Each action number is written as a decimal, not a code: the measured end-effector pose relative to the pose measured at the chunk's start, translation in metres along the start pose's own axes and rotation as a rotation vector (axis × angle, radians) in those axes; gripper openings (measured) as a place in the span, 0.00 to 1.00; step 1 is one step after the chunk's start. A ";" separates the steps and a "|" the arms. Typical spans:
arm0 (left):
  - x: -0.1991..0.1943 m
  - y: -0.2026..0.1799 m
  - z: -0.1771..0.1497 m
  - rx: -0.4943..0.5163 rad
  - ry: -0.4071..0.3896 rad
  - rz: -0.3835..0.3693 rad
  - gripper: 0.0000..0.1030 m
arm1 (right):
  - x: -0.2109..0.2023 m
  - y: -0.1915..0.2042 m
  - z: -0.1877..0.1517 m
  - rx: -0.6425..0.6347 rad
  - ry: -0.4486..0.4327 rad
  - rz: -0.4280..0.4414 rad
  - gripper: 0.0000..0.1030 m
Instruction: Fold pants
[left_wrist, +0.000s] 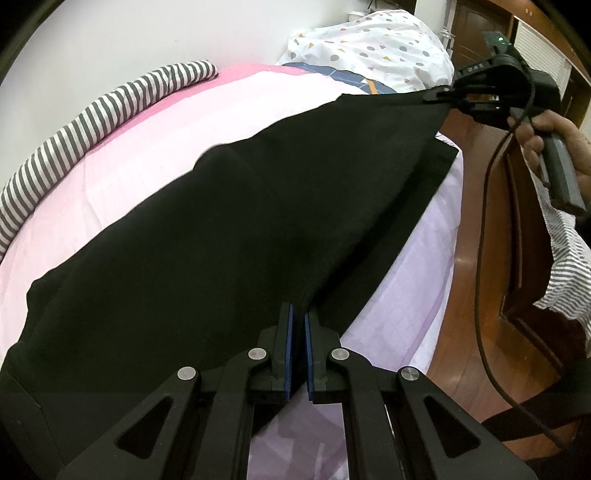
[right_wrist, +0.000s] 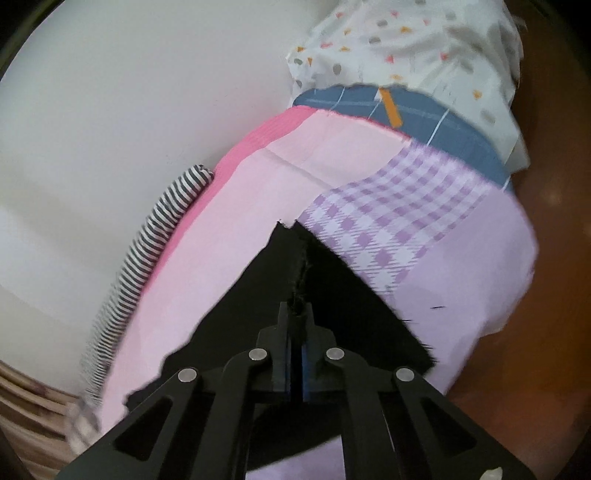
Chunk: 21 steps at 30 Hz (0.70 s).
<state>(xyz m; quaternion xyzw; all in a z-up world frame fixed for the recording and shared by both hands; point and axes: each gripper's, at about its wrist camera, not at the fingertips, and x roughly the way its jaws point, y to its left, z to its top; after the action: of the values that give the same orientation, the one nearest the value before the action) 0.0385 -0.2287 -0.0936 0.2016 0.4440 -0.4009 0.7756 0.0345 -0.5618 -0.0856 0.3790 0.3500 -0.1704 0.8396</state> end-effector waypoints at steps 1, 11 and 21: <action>0.000 0.000 0.000 0.008 0.000 0.001 0.06 | -0.005 0.003 -0.003 -0.025 -0.009 -0.021 0.04; 0.005 -0.008 -0.003 0.071 0.024 -0.003 0.06 | 0.008 -0.024 -0.023 -0.028 0.034 -0.134 0.03; 0.007 0.002 0.002 0.004 0.046 -0.054 0.16 | 0.013 -0.041 -0.026 -0.020 0.050 -0.190 0.09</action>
<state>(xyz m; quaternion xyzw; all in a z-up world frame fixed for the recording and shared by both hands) 0.0429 -0.2314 -0.0984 0.2003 0.4662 -0.4181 0.7535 0.0085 -0.5695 -0.1282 0.3399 0.4067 -0.2364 0.8144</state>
